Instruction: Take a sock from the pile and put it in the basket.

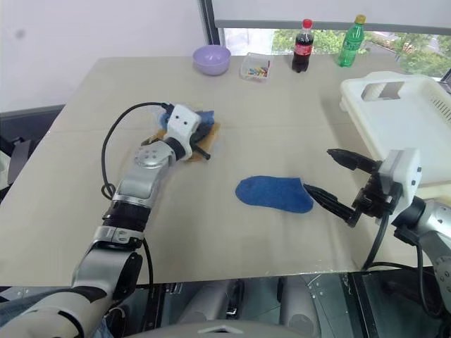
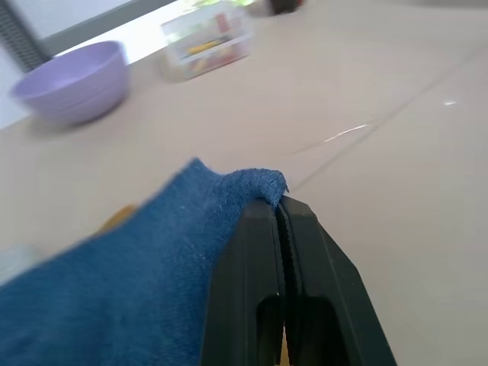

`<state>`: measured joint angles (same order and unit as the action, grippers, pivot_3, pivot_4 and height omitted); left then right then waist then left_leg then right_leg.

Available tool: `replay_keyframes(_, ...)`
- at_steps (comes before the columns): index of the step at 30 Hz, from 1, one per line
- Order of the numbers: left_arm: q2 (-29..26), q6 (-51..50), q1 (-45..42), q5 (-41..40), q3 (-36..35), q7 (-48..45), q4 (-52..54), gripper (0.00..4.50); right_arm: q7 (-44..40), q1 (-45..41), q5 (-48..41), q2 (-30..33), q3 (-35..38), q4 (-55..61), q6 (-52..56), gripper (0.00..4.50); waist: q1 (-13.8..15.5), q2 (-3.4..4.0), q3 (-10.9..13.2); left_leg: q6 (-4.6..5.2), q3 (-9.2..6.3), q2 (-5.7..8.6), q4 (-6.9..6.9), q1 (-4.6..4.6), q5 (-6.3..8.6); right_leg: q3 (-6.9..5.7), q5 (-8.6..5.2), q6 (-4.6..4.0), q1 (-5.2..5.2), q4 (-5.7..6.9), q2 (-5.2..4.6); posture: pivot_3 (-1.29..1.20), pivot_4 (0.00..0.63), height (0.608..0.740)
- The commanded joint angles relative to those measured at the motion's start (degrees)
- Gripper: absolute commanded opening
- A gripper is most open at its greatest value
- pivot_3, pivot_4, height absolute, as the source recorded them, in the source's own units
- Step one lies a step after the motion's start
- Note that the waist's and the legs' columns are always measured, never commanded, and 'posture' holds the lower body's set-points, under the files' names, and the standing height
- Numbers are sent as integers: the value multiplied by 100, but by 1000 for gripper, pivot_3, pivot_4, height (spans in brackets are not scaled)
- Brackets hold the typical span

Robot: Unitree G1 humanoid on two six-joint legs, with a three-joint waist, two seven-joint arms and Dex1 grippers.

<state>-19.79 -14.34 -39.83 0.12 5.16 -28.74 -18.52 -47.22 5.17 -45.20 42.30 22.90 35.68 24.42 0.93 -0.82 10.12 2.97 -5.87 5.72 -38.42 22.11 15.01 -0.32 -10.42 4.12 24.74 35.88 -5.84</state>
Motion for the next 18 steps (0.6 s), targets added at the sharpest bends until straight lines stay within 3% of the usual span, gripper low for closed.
replay_keyframes(1, 126, -338, -24, -145, 118, -221, 531, 11, 4, -2, 19, 0, 101, 122, -139, 4500, 0, 0, 0, 0, 0, 0, 0, 0, 0, 0, 0, 0, 0, 0, 0, 0, 150, 732)
replay_keyframes(6, 723, -957, 48, -425, 365, -344, 966, 11, 51, 52, 79, 5, 116, 141, -128, 4500, 2, 0, 0, 0, 0, 0, -1, 1, 0, 1, 0, 0, 0, 0, 0, 0, 150, 732)
replay_keyframes(10, 1807, -1429, 45, -626, 676, -101, 792, 11, 442, 27, 704, 231, -36, -157, 148, 4500, 47, -1, 0, 0, 0, 4, -8, 3, 0, 0, 0, 1, -4, -1, -3, 0, 150, 732)
replay_keyframes(13, 2233, -1496, 29, -591, 760, 66, 585, 11, 510, 48, 829, 267, -40, -233, 214, 4500, 68, -4, 2, 3, 2, 6, -14, 7, 1, 1, 3, 7, -5, -2, -5, 0, 150, 732)
replay_keyframes(14, 2476, -1512, 8, -697, 714, 135, 512, 590, 562, 115, 842, 315, -30, -236, 378, 4500, 60, -4, 2, 3, 7, 1, -14, 7, 1, 4, 3, 7, -2, -1, -1, 0, 150, 732)
replay_keyframes(15, 2699, -1541, -27, -780, 701, 212, 448, 627, 657, 172, 849, 380, -34, -255, 626, 4500, 12, -3, 2, 4, 8, -1, -13, 6, 2, 6, 3, 7, -1, 0, 0, 0, 150, 732)
replay_keyframes(17, 2998, -1485, -104, -812, 816, 278, 374, 1202, 1023, 156, 752, 481, -63, -338, 1348, 4500, 26, 0, 0, 9, 8, -12, -10, -1, 5, 6, 2, 7, -3, 1, 9, 0, 150, 732)
replay_keyframes(18, 3054, -1475, -132, -794, 849, 260, 368, 1886, 1221, 83, 664, 499, -69, -384, 1705, 4500, 39, -1, 0, 17, 8, -10, -14, 4, 9, 4, 3, 8, -3, 1, 6, 0, 150, 732)
